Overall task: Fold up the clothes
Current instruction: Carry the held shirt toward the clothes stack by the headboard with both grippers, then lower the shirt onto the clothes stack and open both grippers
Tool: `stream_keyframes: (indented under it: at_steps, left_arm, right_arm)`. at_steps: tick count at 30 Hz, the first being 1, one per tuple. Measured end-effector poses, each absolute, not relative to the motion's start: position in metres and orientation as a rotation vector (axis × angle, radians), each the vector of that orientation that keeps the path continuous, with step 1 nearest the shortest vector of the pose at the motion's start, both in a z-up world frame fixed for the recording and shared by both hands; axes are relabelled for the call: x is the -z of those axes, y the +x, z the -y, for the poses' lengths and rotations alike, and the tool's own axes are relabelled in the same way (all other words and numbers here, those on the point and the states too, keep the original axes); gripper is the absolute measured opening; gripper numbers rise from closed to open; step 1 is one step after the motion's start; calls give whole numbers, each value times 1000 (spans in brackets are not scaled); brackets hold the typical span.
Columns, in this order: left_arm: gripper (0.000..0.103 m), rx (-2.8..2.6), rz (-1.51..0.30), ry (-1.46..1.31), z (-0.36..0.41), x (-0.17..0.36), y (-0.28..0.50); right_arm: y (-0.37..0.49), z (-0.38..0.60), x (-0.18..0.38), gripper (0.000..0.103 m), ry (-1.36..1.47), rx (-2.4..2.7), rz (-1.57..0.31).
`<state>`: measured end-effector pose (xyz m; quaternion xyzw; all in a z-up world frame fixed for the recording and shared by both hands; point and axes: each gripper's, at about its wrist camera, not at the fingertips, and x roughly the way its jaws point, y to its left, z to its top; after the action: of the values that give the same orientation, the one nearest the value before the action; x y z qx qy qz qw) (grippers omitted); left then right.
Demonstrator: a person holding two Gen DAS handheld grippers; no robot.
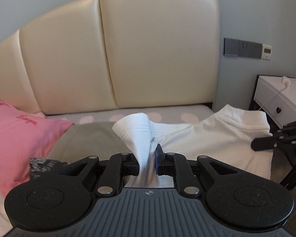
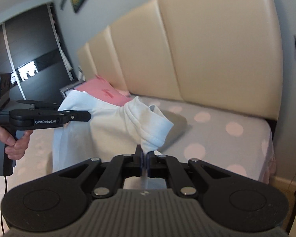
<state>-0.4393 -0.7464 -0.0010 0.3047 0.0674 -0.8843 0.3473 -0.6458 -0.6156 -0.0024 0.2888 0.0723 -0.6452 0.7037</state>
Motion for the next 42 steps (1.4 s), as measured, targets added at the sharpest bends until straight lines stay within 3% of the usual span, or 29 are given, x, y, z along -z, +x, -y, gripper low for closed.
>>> stream_keyframes:
  at_steps: [6, 10, 13, 18, 21, 23, 26, 36, 42]
  left_arm:
    - [15, 2284, -193, 879, 775, 45, -461]
    - [29, 2230, -213, 871, 782, 59, -456]
    - [30, 2136, -202, 863, 785, 61, -446]
    - [30, 2116, -255, 800, 770, 43, -409]
    - [22, 2156, -272, 787, 745, 33, -390]
    - [18, 2174, -259, 788, 724, 32, -386]
    - [15, 2161, -252, 843, 699, 46, -393]
    - [14, 1952, -395, 909, 717, 96, -387]
    - [14, 1862, -383, 856, 696, 85, -394]
  right_arm:
    - [-666, 645, 58, 4, 781, 1477, -174]
    - [-666, 656, 82, 4, 823, 1499, -207]
    - [-665, 667, 95, 5, 860, 1514, -237]
    - [-669, 667, 97, 20, 892, 1564, -248]
    - [-671, 657, 85, 29, 843, 1621, -248]
    - [-671, 649, 75, 29, 798, 1646, -242]
    - [-666, 643, 68, 19, 761, 1558, -216]
    - [-657, 663, 111, 19, 843, 1546, -346]
    - [-649, 665, 103, 20, 831, 1560, -420]
